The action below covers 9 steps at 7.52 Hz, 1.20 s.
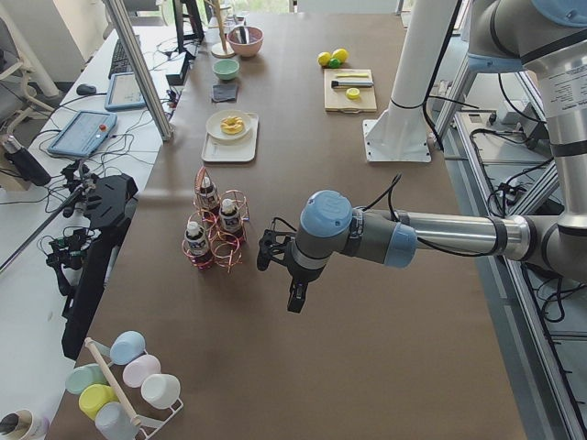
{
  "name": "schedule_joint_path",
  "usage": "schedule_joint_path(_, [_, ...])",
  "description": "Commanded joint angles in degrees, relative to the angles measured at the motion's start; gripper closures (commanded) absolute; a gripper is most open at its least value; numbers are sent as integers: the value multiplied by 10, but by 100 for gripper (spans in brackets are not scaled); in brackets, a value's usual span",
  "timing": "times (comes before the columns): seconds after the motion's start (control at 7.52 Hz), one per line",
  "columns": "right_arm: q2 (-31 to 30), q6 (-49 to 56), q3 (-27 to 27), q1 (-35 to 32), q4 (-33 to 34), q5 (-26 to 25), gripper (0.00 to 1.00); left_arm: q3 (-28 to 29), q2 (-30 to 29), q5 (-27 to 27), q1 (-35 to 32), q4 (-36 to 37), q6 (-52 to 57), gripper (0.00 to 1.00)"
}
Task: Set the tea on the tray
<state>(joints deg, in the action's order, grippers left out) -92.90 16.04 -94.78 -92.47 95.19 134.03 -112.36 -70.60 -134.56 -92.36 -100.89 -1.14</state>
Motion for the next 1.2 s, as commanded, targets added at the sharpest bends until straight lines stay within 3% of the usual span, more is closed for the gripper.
schedule_joint_path(0.0, [0, -2, -2, 2, 0, 0, 0, -1, 0, 2, -1, -1, 0, 3])
schedule_joint_path(0.27, [0, -4, -2, 3, 1, 1, 0, -2, 0, 2, -3, -2, 0, 3])
schedule_joint_path(0.53, [0, -5, -1, 4, 1, 1, 0, -44, 14, -1, -1, -10, -22, 3])
schedule_joint_path(0.66, [-1, -5, 1, 4, 2, 1, 0, -64, -6, -4, 2, -18, -75, 3])
schedule_joint_path(0.93, [-5, -4, 1, 5, 2, 2, 0, -63, -83, 6, 79, -43, -193, 3])
schedule_joint_path(1.06, [-7, -4, 1, 5, 2, 3, 0, -57, -128, 47, 129, -46, -259, 3])
